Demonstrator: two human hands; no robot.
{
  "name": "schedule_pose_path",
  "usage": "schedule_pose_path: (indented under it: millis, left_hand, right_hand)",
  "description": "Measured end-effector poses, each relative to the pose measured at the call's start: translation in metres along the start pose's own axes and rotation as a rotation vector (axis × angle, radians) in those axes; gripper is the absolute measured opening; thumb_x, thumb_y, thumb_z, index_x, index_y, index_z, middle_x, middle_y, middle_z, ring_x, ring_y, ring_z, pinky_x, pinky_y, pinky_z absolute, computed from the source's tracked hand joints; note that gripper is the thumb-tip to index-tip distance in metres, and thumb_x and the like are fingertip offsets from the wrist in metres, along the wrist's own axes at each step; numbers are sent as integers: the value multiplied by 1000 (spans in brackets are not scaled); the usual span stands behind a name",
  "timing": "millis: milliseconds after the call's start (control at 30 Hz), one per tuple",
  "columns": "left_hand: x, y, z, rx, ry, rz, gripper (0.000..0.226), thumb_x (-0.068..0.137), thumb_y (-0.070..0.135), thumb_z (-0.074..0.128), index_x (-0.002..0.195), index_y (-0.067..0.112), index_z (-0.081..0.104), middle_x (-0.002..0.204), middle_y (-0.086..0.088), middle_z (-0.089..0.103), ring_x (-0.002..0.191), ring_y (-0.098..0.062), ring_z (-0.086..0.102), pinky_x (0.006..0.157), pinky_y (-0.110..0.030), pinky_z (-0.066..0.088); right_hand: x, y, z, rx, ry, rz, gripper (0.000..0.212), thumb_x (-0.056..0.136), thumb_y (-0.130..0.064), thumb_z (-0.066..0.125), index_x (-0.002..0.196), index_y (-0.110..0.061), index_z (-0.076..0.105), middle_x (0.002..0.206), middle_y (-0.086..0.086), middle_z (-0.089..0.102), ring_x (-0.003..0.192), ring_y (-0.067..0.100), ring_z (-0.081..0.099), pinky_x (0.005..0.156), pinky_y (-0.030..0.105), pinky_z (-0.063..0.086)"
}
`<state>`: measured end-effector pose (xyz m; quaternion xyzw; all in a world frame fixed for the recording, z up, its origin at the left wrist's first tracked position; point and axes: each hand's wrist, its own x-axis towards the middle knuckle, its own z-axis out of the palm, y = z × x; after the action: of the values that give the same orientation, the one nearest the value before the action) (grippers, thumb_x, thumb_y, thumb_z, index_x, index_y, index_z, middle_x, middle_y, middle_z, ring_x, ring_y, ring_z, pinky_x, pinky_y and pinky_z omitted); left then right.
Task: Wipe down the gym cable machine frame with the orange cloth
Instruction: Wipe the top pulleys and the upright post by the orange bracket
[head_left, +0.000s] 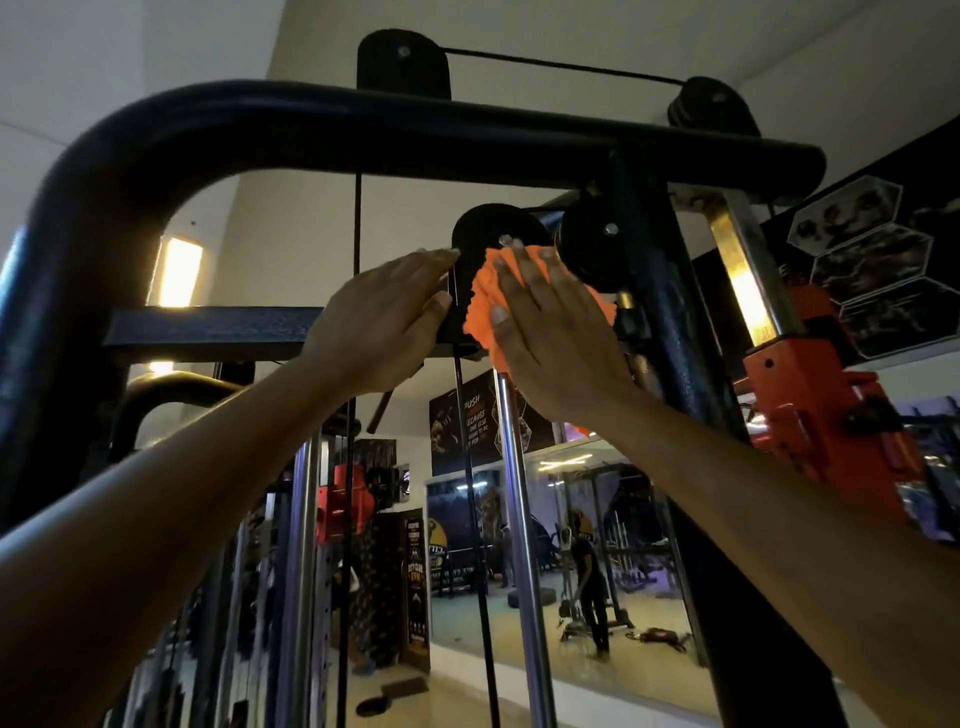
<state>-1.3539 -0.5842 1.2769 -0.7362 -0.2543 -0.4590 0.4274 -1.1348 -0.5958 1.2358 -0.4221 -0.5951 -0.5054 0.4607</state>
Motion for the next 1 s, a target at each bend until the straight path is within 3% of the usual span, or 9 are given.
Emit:
schedule_pose_path:
  millis: [200, 433, 633, 767, 867, 1000]
  left_hand:
    - [1, -5, 7, -6, 42, -8, 54, 116, 40, 37, 168, 26, 29, 171, -1, 37, 160, -21, 29, 124, -49, 29]
    - [0, -1, 4, -2, 23, -13, 58, 116, 42, 37, 170, 25, 24, 173, -4, 33, 159, -23, 29, 123, -49, 31]
    - [-1, 4, 3, 11, 41, -14, 56, 115, 40, 39, 168, 26, 28, 169, -4, 40, 154, -24, 37, 117, -48, 37]
    - [-1, 3, 5, 10, 60, -4, 55, 115, 42, 39, 167, 24, 30, 168, -6, 41, 154, -25, 39, 116, -50, 39]
    - [-2, 2, 5, 5, 60, 11, 54, 115, 40, 40, 167, 26, 30, 168, -6, 41, 153, -26, 40, 114, -53, 41]
    - [-5, 4, 6, 103, 40, 65, 54, 115, 47, 27, 167, 35, 30, 177, -3, 23, 164, -28, 16, 126, -57, 21]
  right_hand:
    - [60, -15, 1, -5, 27, 106, 69, 114, -53, 13, 174, -21, 12, 183, 7, 0, 169, 29, -4, 136, 54, 3]
    - [10, 0, 3, -20, 16, 0, 65, 116, -51, 13, 175, -24, 11, 183, 4, -2, 169, 27, -7, 136, 51, -2]
    - [60, -3, 2, -20, 24, 76, 66, 115, -53, 13, 175, -28, 7, 183, 4, -6, 168, 30, -9, 135, 56, -2]
    - [21, -3, 0, 93, 47, 46, 68, 117, -52, 23, 175, -24, 2, 183, 5, -3, 169, 27, -4, 136, 50, -3]
    - [-17, 15, -4, 45, 42, -8, 63, 120, -47, 26, 174, -23, 6, 183, 6, 3, 169, 26, -1, 135, 46, -4]
    - [-36, 50, -7, -59, 6, 82, 63, 117, -51, 11, 175, -28, 5, 183, 0, -2, 169, 26, -10, 136, 56, 1]
